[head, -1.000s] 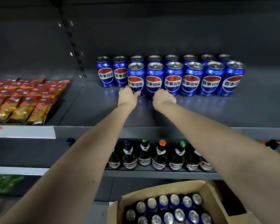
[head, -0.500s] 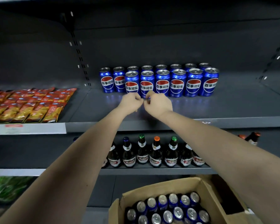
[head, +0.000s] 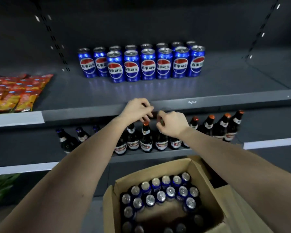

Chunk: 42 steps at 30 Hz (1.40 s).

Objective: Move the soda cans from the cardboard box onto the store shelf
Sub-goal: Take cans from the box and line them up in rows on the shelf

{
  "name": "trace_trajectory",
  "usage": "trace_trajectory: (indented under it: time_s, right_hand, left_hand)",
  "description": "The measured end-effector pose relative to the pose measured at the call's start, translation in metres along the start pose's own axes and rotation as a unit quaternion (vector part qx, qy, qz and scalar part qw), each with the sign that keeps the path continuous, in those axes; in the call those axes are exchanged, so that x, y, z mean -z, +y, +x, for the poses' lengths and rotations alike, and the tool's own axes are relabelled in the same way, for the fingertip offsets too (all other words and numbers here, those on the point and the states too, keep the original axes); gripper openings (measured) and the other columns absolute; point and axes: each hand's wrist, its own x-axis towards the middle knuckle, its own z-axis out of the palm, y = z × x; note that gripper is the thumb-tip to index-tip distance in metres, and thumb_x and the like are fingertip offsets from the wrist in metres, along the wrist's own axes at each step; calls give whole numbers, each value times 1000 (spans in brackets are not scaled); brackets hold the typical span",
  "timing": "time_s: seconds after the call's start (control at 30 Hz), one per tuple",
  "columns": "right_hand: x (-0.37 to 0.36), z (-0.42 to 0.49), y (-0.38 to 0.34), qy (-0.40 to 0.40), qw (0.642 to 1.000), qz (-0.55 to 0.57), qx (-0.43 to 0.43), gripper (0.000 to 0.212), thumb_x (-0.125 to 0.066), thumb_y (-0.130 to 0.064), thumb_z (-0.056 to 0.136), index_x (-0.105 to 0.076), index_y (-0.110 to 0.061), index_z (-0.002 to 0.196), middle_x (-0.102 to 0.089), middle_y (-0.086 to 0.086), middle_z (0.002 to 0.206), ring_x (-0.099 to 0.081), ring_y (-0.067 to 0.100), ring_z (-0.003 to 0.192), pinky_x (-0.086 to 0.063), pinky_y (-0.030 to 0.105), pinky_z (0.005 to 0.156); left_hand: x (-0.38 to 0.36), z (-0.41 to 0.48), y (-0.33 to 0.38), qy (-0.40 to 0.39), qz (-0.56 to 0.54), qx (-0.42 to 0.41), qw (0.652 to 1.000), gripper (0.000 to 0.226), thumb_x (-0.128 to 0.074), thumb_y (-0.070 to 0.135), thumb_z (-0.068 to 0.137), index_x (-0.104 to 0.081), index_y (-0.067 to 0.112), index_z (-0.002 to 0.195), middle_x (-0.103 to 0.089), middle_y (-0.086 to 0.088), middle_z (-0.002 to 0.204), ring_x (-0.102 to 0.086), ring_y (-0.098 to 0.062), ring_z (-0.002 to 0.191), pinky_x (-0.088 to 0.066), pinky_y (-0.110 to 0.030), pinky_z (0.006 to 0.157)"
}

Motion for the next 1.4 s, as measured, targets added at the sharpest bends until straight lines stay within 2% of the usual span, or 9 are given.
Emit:
trace_trajectory:
  time_s: [0.07, 0.13, 0.3, 0.57, 0.7, 0.93, 1.07, 1.2, 1.4]
  right_hand:
    - [-23, -13, 10, -32, 999, -1, -15, 34, -47, -37, 89, -51, -16, 115, -69, 15, 99, -65, 37, 95, -47, 36, 75]
    - [-49, -28, 20, -65, 997, 7, -30, 37, -47, -37, 90, -49, -15, 119, -69, 15, 102, -65, 36, 96, -48, 37, 75]
    - [-120, -70, 41, -151, 984, 56, -76, 38, -47, -39, 92, -47, -15, 122, -67, 13, 101, -64, 35, 95, -51, 37, 75]
    - [-255, -171, 74, -251, 926, 152, -238, 45, -54, -33, 84, -49, -21, 127, -46, 6, 135, -47, 33, 120, -43, 40, 93]
    - [-313, -214, 88, -336, 890, 151, -269, 67, -57, -39, 78, -34, -26, 139, -19, 2, 154, -24, 33, 137, -35, 45, 104]
    - [-387, -245, 115, -435, 861, 133, -226, 82, -58, -40, 83, -9, -45, 148, 19, -5, 158, 5, 38, 145, -15, 59, 113]
    - [-432, -247, 132, -451, 855, 117, -228, 87, -64, -32, 84, -6, -47, 148, 10, 1, 159, -4, 39, 143, -28, 57, 109]
    - [-466, -243, 139, -426, 871, 58, -237, 75, -65, -9, 82, -29, -37, 142, -17, 9, 148, -20, 40, 133, -44, 46, 92]
    - [-497, -244, 141, -401, 883, -1, -244, 60, -52, 6, 87, -41, -23, 137, -19, 14, 146, -28, 44, 126, -50, 43, 81]
  left_hand:
    - [-21, -10, -18, 56, 98, -73, 991, 10, -64, 23, 84, -60, 19, 75, -71, 2, 71, -69, -15, 64, -53, -26, 62]
    - [-51, -25, -44, 35, 164, -94, 981, 7, -65, 26, 80, -64, 22, 86, -71, 8, 79, -69, -11, 76, -55, -27, 73]
    - [-127, -50, -118, -93, 218, 3, 972, 31, -59, 38, 85, -54, 33, 115, -68, 2, 110, -65, -20, 97, -55, -36, 75]
    - [-230, -92, -211, -200, 182, 102, 957, 52, -49, 38, 76, -53, 21, 125, -50, -6, 134, -46, -26, 124, -40, -40, 101]
    - [-290, -120, -264, -229, 224, 123, 939, 79, -41, 53, 67, -44, 20, 139, -35, -3, 150, -31, -29, 137, -31, -43, 110]
    - [-369, -132, -318, -283, 270, 138, 910, 75, -61, 38, 83, -25, 31, 148, -10, 5, 159, -11, -26, 144, -14, -46, 117]
    - [-408, -108, -348, -264, 300, 120, 909, 80, -64, 27, 82, -21, 26, 149, -9, 3, 159, -10, -28, 145, -15, -48, 117]
    - [-434, -77, -370, -202, 330, 134, 912, 80, -62, 14, 86, -15, 22, 150, -12, 0, 158, -10, -32, 145, -11, -49, 119]
    - [-454, -47, -391, -140, 323, 120, 928, 64, -67, 26, 83, -33, 17, 137, -38, -4, 143, -46, -27, 127, -15, -45, 118]
